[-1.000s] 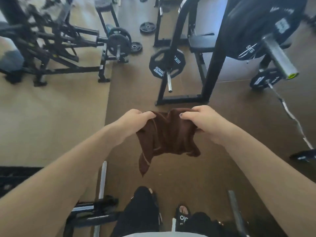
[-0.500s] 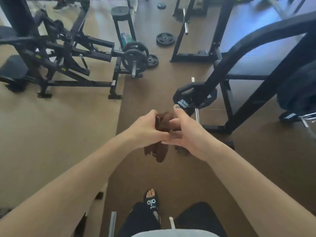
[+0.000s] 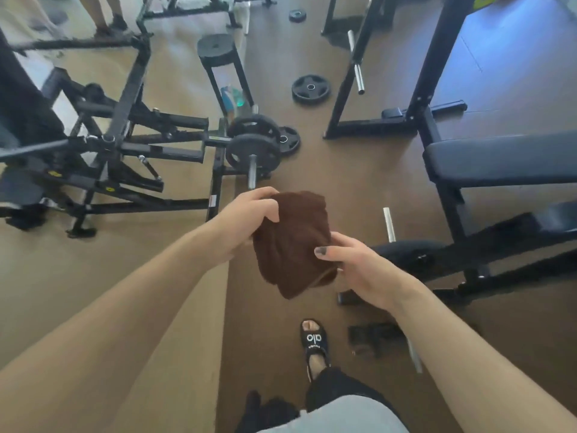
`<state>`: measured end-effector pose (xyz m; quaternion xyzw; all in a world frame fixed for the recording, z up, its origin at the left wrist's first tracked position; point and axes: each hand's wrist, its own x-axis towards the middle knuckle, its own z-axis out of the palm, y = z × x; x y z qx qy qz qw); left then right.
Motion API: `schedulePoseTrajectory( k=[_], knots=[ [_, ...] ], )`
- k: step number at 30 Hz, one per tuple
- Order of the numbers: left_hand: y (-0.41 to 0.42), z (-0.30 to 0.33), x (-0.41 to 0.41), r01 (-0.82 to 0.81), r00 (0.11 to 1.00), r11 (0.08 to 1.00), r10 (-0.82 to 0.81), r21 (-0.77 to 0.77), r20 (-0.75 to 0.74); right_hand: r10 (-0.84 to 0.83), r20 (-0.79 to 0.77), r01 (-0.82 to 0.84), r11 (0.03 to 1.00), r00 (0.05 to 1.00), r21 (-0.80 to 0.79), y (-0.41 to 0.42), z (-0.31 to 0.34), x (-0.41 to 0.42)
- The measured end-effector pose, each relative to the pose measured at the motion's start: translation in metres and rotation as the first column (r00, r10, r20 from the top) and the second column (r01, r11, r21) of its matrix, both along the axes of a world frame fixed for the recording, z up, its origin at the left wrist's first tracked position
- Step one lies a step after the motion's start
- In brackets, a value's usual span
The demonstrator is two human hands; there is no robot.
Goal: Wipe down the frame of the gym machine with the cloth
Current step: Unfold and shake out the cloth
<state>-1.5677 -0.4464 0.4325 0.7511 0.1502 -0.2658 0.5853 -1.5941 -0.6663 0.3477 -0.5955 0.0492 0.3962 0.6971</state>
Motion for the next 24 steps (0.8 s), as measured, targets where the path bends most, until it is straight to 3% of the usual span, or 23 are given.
schedulePoseTrajectory(
  k=[9,12,16,20,24],
  knots=[
    [0.073,-0.02,0.235,-0.098,0.988,0.995,0.101,0.035,-0.113,-0.142,-0.118,0.142,0.99,0.983,-0.007,0.056,0.01,0.245],
    [0.099,-0.037,0.315,0.008,0.982,0.999,0.0,0.038,-0.186,-0.166,-0.091,0.16,0.985,0.982,-0.069,0.078,0.002,0.333],
    [0.13,-0.061,0.425,0.103,0.944,0.992,-0.119,-0.067,-0.308,-0.203,-0.075,0.188,0.967,0.976,-0.173,0.1,-0.006,0.44],
    [0.141,-0.065,0.534,0.182,0.944,0.982,-0.163,0.042,-0.289,-0.215,-0.083,0.195,0.96,0.973,-0.202,0.113,-0.002,0.538],
    [0.139,-0.062,0.637,0.148,0.948,0.989,-0.143,-0.004,-0.284,-0.25,-0.111,0.227,0.956,0.962,-0.188,0.111,-0.001,0.637]
  ],
)
